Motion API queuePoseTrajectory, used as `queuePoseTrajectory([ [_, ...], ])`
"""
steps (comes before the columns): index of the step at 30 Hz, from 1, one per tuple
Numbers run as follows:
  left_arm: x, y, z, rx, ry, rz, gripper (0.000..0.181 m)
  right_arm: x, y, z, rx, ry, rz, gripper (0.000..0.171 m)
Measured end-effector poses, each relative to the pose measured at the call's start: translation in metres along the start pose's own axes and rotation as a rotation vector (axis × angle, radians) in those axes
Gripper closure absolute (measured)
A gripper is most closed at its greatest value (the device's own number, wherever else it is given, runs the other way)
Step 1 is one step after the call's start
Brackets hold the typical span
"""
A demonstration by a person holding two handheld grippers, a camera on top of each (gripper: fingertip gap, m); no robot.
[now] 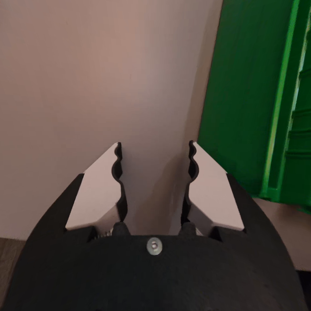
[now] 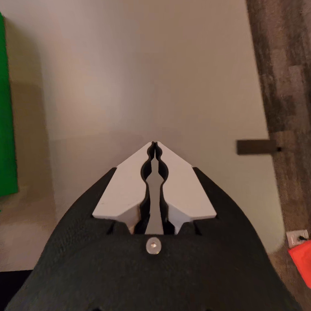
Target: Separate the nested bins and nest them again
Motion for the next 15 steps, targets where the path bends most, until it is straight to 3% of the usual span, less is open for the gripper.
queuePoseTrajectory([
  [1,-0.001,-0.006,0.001,0.019,0.004,0.019,0.102,-0.008,-0.005,0.004,0.012,-0.027,-0.007,0.171],
  [2,-0.003,-0.009,0.004,0.009,-0.009,0.045,0.097,-0.013,-0.010,0.007,0.029,-0.033,-0.014,0.171],
  [3,-0.006,-0.011,0.007,0.003,-0.012,0.067,0.091,-0.018,-0.013,0.012,0.041,-0.019,-0.024,0.136],
  [4,-0.007,-0.014,0.011,0.001,0.006,0.073,0.087,-0.023,-0.014,0.017,0.036,-0.018,-0.043,0.116],
  [7,-0.013,-0.021,0.022,0.000,-0.003,0.159,0.070,-0.039,-0.016,0.033,0.024,-0.055,-0.072,0.085],
  [10,-0.020,-0.029,0.033,0.015,-0.096,0.307,0.089,-0.047,-0.018,0.042,0.077,-0.028,-0.150,0.073],
  [13,-0.027,-0.042,0.040,0.095,-0.130,0.241,0.093,-0.056,-0.022,0.048,0.147,-0.037,-0.165,0.066],
  [15,-0.027,-0.042,0.041,0.099,-0.148,0.234,0.082,-0.056,-0.024,0.051,0.181,-0.039,-0.158,0.065],
])
Point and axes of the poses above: each gripper's, where its closed fingertips meet, z out along the fingers, y out of its underside, x = y × z across the jaws, the point moved 5 cm from there along -z, back along the fingers, and after that the axes turned 7 degrees about y, right-handed, at the moved point
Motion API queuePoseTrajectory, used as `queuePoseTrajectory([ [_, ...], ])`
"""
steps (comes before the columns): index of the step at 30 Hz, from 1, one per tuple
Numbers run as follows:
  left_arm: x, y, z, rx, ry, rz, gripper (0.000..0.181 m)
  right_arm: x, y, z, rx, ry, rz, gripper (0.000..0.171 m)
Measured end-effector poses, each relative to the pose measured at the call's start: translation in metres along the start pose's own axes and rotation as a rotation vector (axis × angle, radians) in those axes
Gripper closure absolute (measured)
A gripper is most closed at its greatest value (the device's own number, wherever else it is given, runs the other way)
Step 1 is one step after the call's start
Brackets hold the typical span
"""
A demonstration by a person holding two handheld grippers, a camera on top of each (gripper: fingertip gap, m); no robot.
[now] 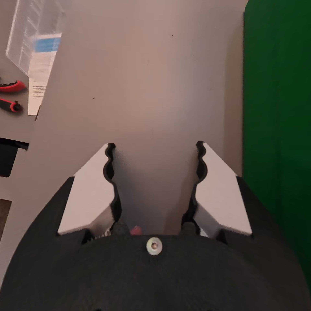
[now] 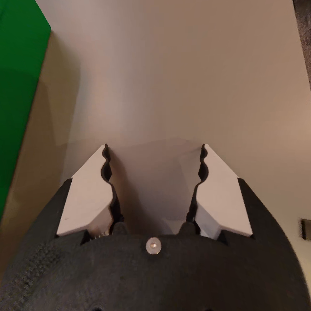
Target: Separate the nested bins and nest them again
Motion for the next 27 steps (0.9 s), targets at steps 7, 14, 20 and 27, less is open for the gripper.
queuePoseTrajectory([
  [7,-0.013,0.000,-0.007,0.005,-0.172,-0.018,0.158,0.001,-0.001,0.001,0.009,0.005,0.006,0.068],
  [14,0.000,-0.019,0.009,-0.015,-0.088,0.012,0.156,0.002,-0.002,0.001,0.012,0.012,0.015,0.072],
  [20,-0.014,-0.024,0.013,-0.053,-0.165,-0.024,0.181,0.002,-0.002,0.001,0.017,0.015,0.020,0.080],
  [27,-0.019,-0.025,0.013,-0.100,-0.235,0.076,0.180,0.000,-0.003,0.000,0.023,0.006,0.009,0.088],
])
Point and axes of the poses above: each gripper's, where its closed fingertips meet, z out along the fingers, y out of its underside, x = y × z across the jaws, the point moved 5 cm from there along -z, back along the fingers, and after that the axes turned 7 degrees about y, right-handed, at the moved point
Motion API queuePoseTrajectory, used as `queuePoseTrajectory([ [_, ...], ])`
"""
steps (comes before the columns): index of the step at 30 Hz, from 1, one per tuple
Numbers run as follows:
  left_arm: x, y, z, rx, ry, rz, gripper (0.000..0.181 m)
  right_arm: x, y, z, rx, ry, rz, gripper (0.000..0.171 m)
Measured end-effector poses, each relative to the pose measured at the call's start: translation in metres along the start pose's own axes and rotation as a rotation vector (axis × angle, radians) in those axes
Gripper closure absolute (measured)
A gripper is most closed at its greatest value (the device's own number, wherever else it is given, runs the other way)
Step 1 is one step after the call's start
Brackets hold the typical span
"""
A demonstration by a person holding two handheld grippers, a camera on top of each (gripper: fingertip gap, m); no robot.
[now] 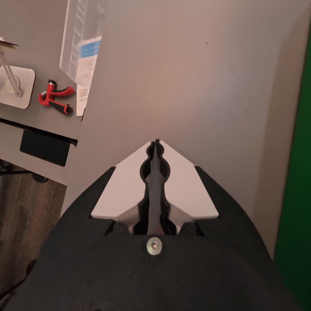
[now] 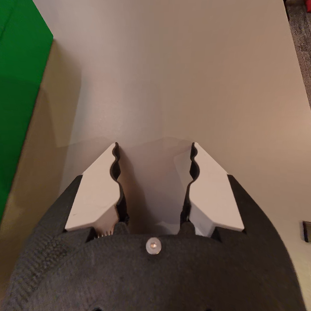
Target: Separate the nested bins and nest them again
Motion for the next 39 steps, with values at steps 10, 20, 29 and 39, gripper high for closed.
queuePoseTrajectory([
  [10,-0.023,0.015,0.003,0.129,-0.330,0.144,0.181,0.000,0.000,0.000,0.003,0.001,0.001,0.093],
  [20,0.011,0.009,-0.016,0.117,0.238,-0.103,0.146,0.001,0.000,-0.001,0.007,0.001,0.005,0.102],
  [29,0.009,0.010,-0.003,0.227,0.340,-0.009,0.126,0.000,-0.001,-0.001,0.008,-0.001,0.001,0.104],
  [39,0.012,0.006,0.005,0.184,0.346,0.058,0.065,-0.001,-0.001,-0.001,0.009,-0.003,-0.003,0.107],
])
Point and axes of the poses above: each gripper's, where its closed fingertips meet, z out along the fingers, y out of its underside, x = y × z across the jaws, the point moved 5 cm from there along -z, back along the fingers, and after that the axes turned 7 degrees about y, right-handed, at the moved point
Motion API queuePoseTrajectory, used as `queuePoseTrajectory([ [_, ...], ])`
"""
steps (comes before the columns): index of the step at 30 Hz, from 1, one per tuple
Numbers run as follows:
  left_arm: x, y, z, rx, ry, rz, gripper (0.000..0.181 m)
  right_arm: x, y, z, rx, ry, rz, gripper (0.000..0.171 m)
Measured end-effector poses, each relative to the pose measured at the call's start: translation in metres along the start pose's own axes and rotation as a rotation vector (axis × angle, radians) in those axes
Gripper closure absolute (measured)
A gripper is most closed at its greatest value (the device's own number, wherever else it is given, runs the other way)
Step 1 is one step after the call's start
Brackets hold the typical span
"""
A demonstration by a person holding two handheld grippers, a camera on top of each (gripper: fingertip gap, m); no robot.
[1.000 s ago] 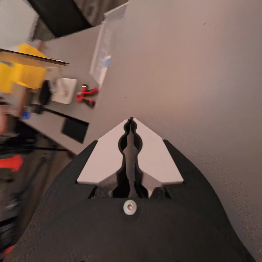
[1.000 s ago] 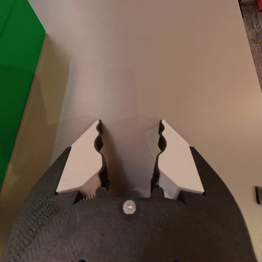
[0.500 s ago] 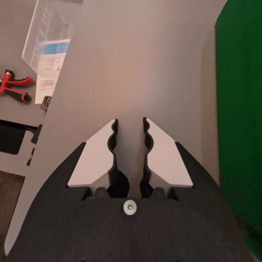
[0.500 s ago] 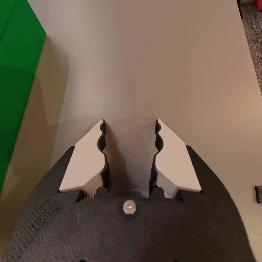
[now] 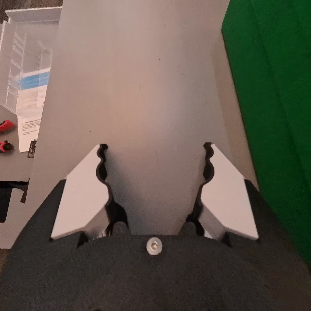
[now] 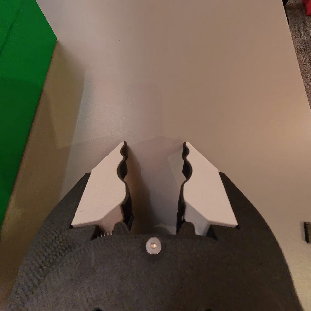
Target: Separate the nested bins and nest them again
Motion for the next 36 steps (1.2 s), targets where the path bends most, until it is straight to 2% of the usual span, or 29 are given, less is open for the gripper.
queuePoseTrajectory([
  [36,0.0002,0.0004,-0.0010,-0.002,0.002,0.002,0.064,-0.0055,0.0034,-0.0051,0.004,0.002,0.004,0.119],
])
Point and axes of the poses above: each gripper's, where its closed fingertips meet, z out along the fingers, y out of its underside, x = y × z across the jaws, the point moved 5 cm from there along -z, back along the fingers, and after that the axes turned 7 degrees about y, right-handed, at the moved point
